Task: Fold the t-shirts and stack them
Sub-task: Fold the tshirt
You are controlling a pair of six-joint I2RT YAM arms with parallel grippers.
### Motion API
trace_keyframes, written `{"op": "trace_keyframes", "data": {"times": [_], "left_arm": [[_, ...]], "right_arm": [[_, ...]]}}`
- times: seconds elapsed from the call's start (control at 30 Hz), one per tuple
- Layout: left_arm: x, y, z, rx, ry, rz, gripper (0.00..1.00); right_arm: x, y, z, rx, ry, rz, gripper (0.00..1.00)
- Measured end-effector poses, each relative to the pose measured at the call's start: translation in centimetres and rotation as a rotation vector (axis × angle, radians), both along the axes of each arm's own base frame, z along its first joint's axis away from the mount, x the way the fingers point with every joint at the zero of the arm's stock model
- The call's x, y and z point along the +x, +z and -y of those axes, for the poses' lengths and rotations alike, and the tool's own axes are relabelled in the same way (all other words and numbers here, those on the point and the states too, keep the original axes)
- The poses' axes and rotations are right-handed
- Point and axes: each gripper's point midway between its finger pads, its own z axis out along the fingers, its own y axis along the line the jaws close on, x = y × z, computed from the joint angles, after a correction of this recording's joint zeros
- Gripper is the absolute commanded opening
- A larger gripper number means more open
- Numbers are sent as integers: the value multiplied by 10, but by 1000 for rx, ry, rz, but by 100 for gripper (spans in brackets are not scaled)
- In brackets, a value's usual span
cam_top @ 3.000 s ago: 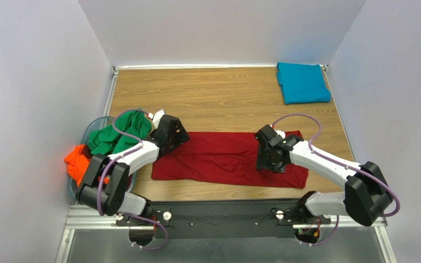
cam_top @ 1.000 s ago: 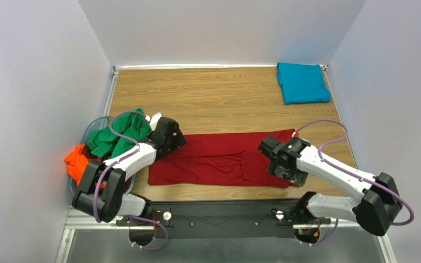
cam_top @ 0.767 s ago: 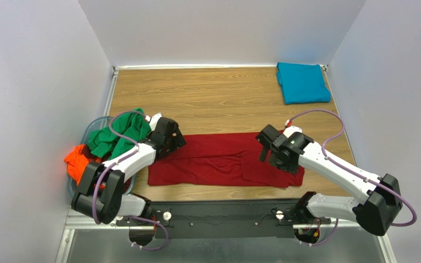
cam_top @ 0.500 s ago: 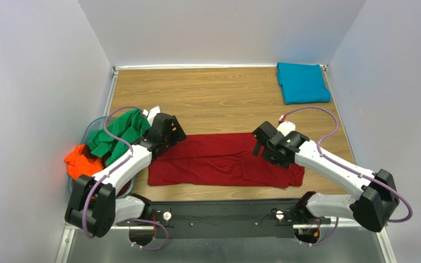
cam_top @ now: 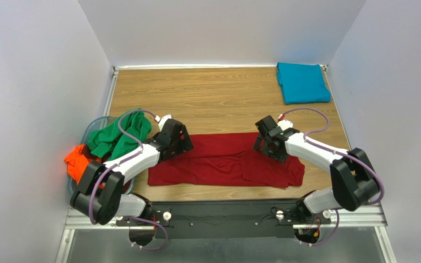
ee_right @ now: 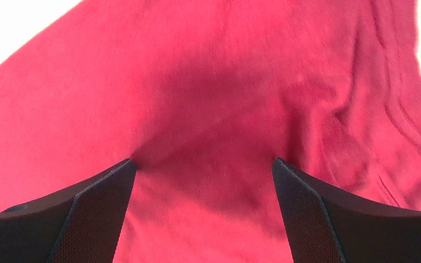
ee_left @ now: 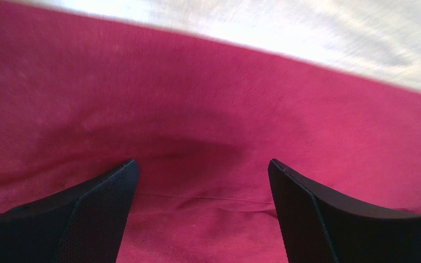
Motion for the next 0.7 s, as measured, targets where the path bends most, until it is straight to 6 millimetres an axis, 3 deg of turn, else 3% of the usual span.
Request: {"op": "trace_keyframes", "data": {"times": [0.17, 0.43, 0.7], "left_arm": [[-1, -7, 9, -20, -26, -7, 95], [3, -5, 28, -65, -68, 21, 95], [-11, -1, 51, -153, -58, 4, 96]], "right_arm": [[21, -14, 3, -17, 8, -17, 100], [86, -13, 5, -9, 40, 60, 100], [173, -6, -30, 21, 157, 161, 100]]}}
